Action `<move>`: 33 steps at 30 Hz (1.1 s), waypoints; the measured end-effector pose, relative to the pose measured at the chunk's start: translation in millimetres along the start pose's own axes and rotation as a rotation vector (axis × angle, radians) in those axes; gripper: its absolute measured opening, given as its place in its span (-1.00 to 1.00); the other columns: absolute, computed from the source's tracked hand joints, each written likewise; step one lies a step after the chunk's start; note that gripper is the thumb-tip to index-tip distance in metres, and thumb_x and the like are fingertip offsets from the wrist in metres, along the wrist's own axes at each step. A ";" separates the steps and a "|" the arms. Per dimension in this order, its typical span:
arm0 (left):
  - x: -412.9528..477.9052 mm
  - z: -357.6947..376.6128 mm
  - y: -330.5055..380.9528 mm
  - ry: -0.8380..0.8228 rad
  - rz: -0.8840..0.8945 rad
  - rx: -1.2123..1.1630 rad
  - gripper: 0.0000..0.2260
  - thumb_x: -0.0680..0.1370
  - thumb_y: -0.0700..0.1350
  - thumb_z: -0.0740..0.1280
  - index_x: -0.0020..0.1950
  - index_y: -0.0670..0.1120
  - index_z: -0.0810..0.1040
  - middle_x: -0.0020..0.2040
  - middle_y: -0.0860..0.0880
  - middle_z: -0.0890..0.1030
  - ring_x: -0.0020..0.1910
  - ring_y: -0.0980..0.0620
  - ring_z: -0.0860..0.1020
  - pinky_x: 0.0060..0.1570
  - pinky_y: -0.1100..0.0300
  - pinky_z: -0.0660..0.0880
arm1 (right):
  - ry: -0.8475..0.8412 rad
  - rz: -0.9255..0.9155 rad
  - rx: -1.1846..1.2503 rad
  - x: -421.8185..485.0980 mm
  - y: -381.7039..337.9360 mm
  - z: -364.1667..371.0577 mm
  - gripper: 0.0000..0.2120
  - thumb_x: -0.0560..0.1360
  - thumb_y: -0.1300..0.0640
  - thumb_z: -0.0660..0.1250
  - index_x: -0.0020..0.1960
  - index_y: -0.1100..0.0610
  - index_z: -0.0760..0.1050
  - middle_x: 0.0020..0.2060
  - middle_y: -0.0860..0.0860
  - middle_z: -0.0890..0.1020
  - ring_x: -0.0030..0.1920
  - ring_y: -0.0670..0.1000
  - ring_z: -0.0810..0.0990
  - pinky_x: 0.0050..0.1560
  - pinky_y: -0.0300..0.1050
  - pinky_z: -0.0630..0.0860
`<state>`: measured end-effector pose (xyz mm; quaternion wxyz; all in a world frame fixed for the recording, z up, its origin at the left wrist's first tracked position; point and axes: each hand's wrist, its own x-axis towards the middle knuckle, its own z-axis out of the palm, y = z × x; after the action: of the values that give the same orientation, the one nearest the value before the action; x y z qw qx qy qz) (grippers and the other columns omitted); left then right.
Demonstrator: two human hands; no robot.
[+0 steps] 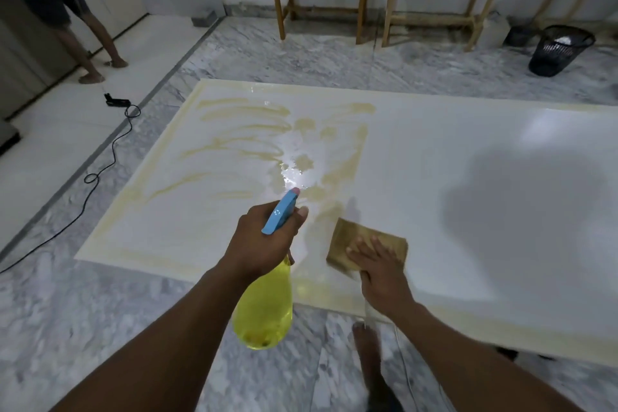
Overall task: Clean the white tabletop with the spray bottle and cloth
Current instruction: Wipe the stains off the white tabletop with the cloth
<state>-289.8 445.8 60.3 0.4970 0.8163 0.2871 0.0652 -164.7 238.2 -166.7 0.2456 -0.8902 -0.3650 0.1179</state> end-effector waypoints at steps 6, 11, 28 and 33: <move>-48.7 -26.2 -3.8 -0.005 0.014 0.009 -0.86 0.54 0.26 0.36 -0.09 0.23 0.54 -0.15 -0.26 0.68 -0.32 -0.26 0.68 -0.10 -0.30 0.65 | -0.013 0.149 0.228 -23.1 -46.4 -36.9 -0.67 0.49 0.22 0.22 0.11 0.00 0.67 0.06 -0.02 0.69 0.11 0.10 0.66 0.14 -0.06 0.52; -24.8 -32.5 13.8 -0.008 0.074 0.007 -0.92 0.62 0.18 0.37 -0.03 0.39 0.54 -0.14 -0.27 0.69 -0.39 -0.14 0.69 -0.02 -0.23 0.66 | -0.179 0.776 1.186 25.7 -40.5 -116.9 -0.77 0.51 0.19 0.29 0.12 0.19 0.60 0.01 0.23 0.69 0.01 0.27 0.68 0.03 0.18 0.61; 252.4 -13.7 46.4 -0.018 0.010 -0.018 -0.65 0.59 0.12 0.38 0.08 -0.18 0.62 -0.16 -0.17 0.70 -0.44 -0.08 0.68 -0.30 0.09 0.67 | -0.077 0.299 -0.054 443.1 53.5 -264.4 -0.74 0.59 0.12 0.16 0.20 0.04 0.55 0.05 0.18 0.65 -0.17 0.16 0.59 -0.21 -0.10 0.42; 283.1 -11.5 27.1 -0.003 -0.020 -0.037 -0.62 0.60 0.07 0.39 0.09 -0.27 0.61 -0.14 -0.36 0.63 -0.40 -0.20 0.66 -0.37 0.24 0.60 | -0.211 0.252 -0.129 477.5 91.8 -177.3 -0.52 0.60 0.13 0.09 0.51 -0.03 0.34 0.44 0.14 0.44 0.38 0.23 0.44 0.29 0.03 0.41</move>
<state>-49.3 596.4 38.4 0.5130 0.8042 0.2933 0.0644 295.7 457.6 -78.3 0.1318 -0.9256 -0.2809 0.2168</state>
